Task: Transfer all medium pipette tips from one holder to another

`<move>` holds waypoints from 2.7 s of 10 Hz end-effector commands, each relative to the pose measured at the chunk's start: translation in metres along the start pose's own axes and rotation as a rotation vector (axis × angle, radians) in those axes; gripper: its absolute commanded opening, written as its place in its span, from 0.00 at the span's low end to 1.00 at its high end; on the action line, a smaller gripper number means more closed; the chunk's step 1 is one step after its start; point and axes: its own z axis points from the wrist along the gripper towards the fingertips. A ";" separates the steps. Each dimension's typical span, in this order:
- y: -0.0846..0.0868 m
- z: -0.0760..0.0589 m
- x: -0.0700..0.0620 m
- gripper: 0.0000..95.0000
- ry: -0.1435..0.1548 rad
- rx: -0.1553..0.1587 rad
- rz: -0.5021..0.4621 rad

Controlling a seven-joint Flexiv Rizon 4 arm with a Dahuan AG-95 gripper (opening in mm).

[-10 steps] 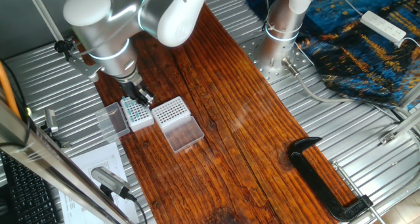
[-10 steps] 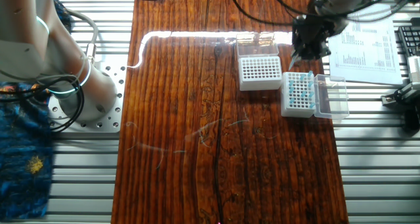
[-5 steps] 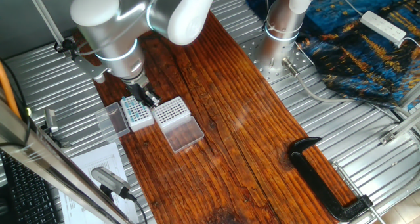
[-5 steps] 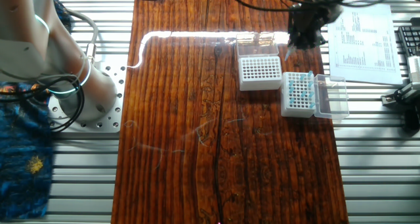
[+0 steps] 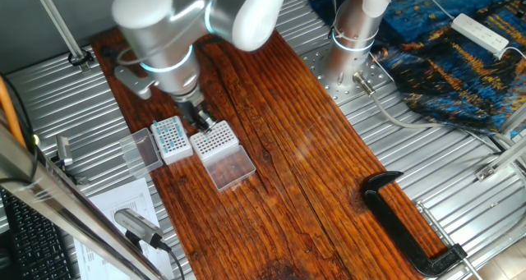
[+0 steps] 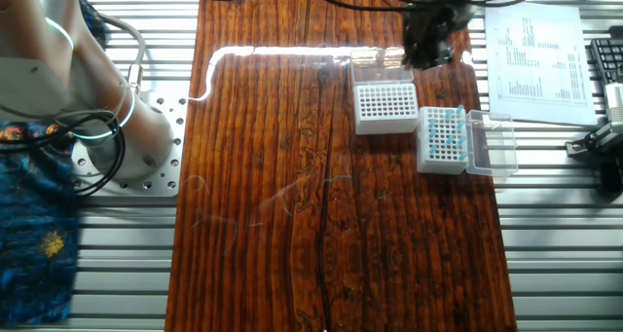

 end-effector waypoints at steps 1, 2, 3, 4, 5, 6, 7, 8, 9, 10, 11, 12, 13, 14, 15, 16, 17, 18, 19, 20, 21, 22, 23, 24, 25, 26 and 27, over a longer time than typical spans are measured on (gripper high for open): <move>0.000 0.001 0.010 0.00 -0.009 -0.031 -0.008; 0.000 0.001 0.010 0.00 -0.005 -0.031 0.003; 0.000 0.001 0.010 0.00 -0.003 -0.029 0.027; 0.000 0.001 0.010 0.00 -0.004 -0.029 0.030; 0.000 0.001 0.010 0.00 -0.018 -0.024 0.083; -0.001 0.001 0.010 0.00 -0.022 -0.023 0.108; -0.001 0.003 0.009 0.00 -0.026 -0.020 0.132; -0.001 0.004 0.009 0.00 -0.027 -0.020 0.132; -0.001 0.006 0.008 0.00 -0.030 -0.020 0.133; -0.001 0.006 0.008 0.00 -0.034 -0.019 0.136; -0.001 0.006 0.007 0.00 -0.046 -0.016 0.138; -0.001 0.007 0.006 0.00 -0.048 -0.016 0.138; -0.001 0.007 0.004 0.00 -0.049 -0.018 0.138; -0.001 0.007 0.002 0.00 -0.049 -0.018 0.142; 0.000 0.008 -0.002 0.00 -0.049 -0.019 0.145; 0.000 0.009 -0.004 0.00 -0.042 -0.020 0.150; 0.000 0.010 -0.004 0.00 -0.038 -0.022 0.155; 0.001 0.011 -0.005 0.00 -0.035 -0.023 0.154; 0.001 0.012 -0.005 0.00 -0.034 -0.025 0.152; 0.001 0.012 -0.005 0.00 -0.032 -0.026 0.152; 0.002 0.012 -0.005 0.00 -0.030 -0.026 0.155; 0.002 0.012 -0.005 0.00 -0.030 -0.025 0.155; 0.002 0.012 -0.005 0.00 -0.031 -0.019 0.154; 0.002 0.012 -0.005 0.00 -0.032 -0.021 0.150; 0.002 0.012 -0.005 0.00 -0.031 -0.021 0.145; 0.002 0.012 -0.005 0.00 -0.028 -0.021 0.145; 0.003 0.011 -0.005 0.00 -0.028 -0.021 0.148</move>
